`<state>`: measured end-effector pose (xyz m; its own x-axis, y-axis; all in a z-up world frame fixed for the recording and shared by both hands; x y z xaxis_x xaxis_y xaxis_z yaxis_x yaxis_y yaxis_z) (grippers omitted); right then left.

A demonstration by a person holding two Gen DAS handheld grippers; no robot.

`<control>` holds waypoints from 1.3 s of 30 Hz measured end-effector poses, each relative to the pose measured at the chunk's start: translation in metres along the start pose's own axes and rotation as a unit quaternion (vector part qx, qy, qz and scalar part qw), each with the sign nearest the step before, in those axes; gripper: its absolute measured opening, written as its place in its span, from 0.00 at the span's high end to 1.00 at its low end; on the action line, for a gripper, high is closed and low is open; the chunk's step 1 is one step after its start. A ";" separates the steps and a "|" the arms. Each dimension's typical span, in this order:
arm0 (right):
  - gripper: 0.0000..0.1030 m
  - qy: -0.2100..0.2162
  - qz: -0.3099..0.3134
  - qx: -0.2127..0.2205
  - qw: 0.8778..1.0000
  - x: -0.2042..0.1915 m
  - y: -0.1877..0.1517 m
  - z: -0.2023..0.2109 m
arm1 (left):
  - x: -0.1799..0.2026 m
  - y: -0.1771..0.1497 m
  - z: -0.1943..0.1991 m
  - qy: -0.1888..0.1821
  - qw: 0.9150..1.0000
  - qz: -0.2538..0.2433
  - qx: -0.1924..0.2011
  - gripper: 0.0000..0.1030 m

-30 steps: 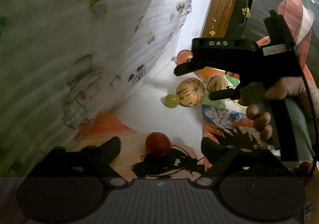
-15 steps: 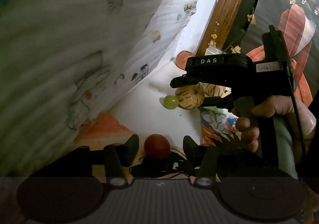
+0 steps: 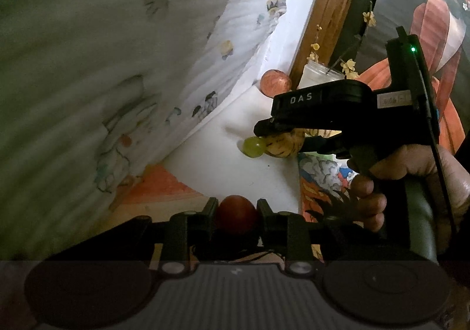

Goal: Organize fruits
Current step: 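Grasp the striped melon with the right tool while the left tool grasps the red tomato, then carry the melon and tomato onto the metal tray and open both tools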

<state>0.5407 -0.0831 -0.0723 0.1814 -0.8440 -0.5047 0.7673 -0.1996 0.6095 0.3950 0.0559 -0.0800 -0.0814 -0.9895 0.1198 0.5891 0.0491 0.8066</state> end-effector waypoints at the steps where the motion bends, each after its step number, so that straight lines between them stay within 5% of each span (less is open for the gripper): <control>1: 0.48 0.004 -0.006 0.000 1.000 0.002 0.000 0.001 | 0.000 0.000 0.000 0.000 1.000 0.000 -0.001 0.70; 13: 0.48 0.034 -0.025 -0.007 0.999 0.009 -0.015 0.061 | 0.011 0.000 0.025 -0.016 1.000 0.011 -0.007 0.71; 39: 0.48 0.057 0.001 0.029 0.998 0.020 -0.058 0.256 | 0.106 0.009 0.150 -0.033 0.998 -0.035 0.039 0.71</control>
<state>0.3424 -0.2159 0.0394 0.2532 -0.7834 -0.5676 0.7309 -0.2294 0.6427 0.2708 -0.0277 0.0264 -0.1743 -0.9798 0.0981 0.5159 -0.0060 0.8566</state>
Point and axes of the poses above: each gripper's, at about its wrist camera, not at the fingertips, and z roughly against the way its jaws point, x to its right, y to its top, the point moved 5 cm from there along -z, roughly the way its jaws point, and after that the axes turned 9 degrees about -z, right-handed, at the moved point
